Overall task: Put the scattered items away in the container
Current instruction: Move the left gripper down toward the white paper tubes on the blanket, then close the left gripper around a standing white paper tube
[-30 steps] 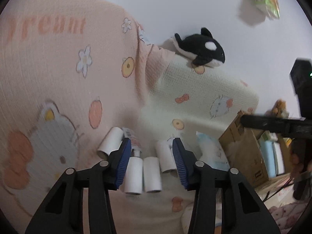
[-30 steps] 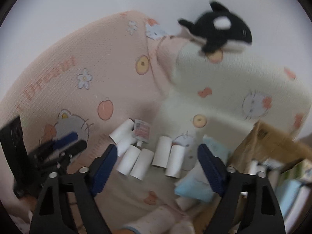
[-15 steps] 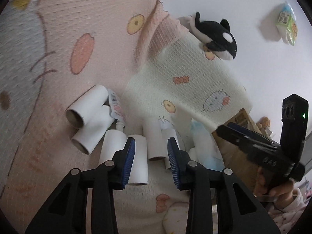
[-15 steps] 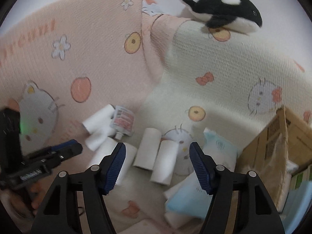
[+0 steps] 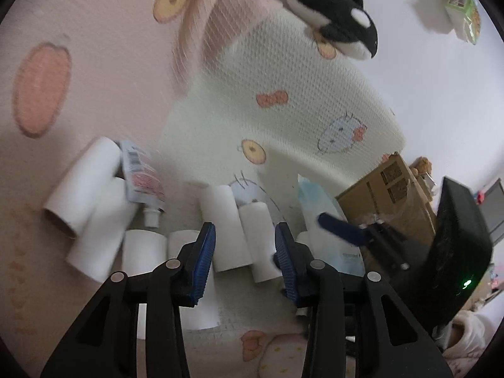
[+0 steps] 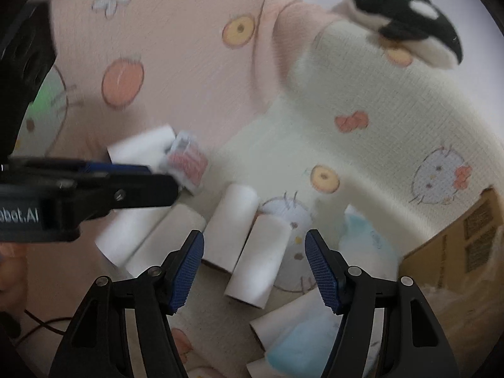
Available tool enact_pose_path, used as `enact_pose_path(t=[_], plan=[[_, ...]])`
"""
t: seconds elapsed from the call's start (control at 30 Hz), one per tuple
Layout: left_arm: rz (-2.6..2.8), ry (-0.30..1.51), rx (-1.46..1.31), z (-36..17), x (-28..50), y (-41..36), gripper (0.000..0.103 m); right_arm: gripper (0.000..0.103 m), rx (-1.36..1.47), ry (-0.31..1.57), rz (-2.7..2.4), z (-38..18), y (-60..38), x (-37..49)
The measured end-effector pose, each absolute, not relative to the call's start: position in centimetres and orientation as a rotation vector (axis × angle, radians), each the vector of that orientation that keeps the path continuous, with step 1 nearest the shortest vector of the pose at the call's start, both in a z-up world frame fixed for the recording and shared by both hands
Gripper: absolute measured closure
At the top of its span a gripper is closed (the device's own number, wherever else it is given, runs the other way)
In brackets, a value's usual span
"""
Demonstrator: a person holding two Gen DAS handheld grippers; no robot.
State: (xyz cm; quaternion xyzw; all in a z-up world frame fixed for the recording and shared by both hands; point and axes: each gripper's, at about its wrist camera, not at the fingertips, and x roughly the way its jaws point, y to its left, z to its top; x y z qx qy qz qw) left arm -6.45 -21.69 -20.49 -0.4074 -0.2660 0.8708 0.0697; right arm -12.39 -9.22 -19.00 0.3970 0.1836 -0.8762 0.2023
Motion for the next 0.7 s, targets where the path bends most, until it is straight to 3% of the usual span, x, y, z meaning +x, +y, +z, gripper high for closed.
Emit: enact_pose_path(t=[0.2,0.43,0.7], plan=[[2.559,-0.780,-1.318,-21.8,-8.8,-20.7,0.068,0.045,1.146,0.375,-2.480,-20.7,-7.9,-13.9],[2.477,-0.773,-1.468,-23.7,-11.5,-19.1,0.081,0.068,1.328,0.224,-2.425,-23.6,-6.6,-15.6],[2.356,-0.788,-1.594,-24.8,-13.2,-17.8,0.083,0.068,1.434,0.203,-2.388,-23.9,-6.8,-16.4]])
